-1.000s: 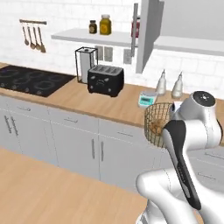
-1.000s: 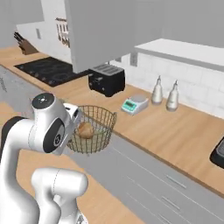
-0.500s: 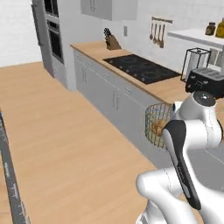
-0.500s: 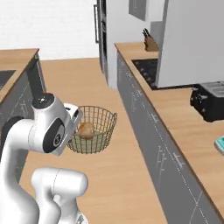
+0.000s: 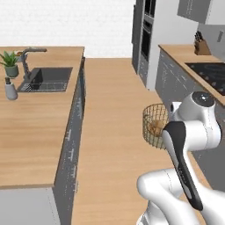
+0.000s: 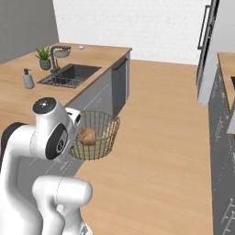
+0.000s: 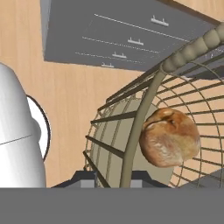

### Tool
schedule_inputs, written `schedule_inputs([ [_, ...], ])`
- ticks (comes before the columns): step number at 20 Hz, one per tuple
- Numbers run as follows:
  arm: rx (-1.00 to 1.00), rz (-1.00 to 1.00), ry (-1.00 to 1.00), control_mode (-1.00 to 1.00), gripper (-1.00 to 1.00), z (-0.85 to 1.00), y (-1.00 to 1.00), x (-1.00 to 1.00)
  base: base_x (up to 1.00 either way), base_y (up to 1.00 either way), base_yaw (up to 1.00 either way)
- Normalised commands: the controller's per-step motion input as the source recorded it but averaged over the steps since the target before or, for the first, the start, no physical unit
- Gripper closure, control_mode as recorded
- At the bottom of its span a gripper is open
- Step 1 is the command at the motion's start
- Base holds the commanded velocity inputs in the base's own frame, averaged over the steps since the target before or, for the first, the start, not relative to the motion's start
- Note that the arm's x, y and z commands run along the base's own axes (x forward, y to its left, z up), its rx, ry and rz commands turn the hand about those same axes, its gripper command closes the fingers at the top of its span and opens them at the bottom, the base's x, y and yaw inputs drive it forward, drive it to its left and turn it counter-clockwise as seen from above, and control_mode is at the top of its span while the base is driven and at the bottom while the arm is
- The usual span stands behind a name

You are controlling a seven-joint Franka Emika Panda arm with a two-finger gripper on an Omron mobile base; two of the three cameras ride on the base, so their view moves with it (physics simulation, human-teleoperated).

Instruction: Open the cabinet, pick up the bread from the cabinet and place it in the basket. Then move the basket to the dining counter.

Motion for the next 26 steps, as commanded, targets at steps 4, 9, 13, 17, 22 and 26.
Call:
schedule_inputs([
  [4, 0.0, 0.0, 0.0, 1.0, 1.0, 0.0, 0.0, 0.0, -0.08, 0.06, 0.04],
  [9, 0.0, 0.0, 0.0, 1.0, 1.0, 0.0, 0.0, 0.0, -0.49, 0.96, 0.0],
  [13, 0.0, 0.0, 0.0, 1.0, 1.0, 0.0, 0.0, 0.0, -0.25, 1.0, 0.0],
  [17, 0.0, 0.0, 0.0, 1.0, 1.0, 0.0, 0.0, 0.0, -0.62, 1.0, 0.0],
  [22, 0.0, 0.0, 0.0, 1.0, 1.0, 0.0, 0.0, 0.0, 0.05, 1.0, -0.05],
  [26, 0.0, 0.0, 0.0, 1.0, 1.0, 0.0, 0.0, 0.0, 0.26, 1.0, 0.0],
])
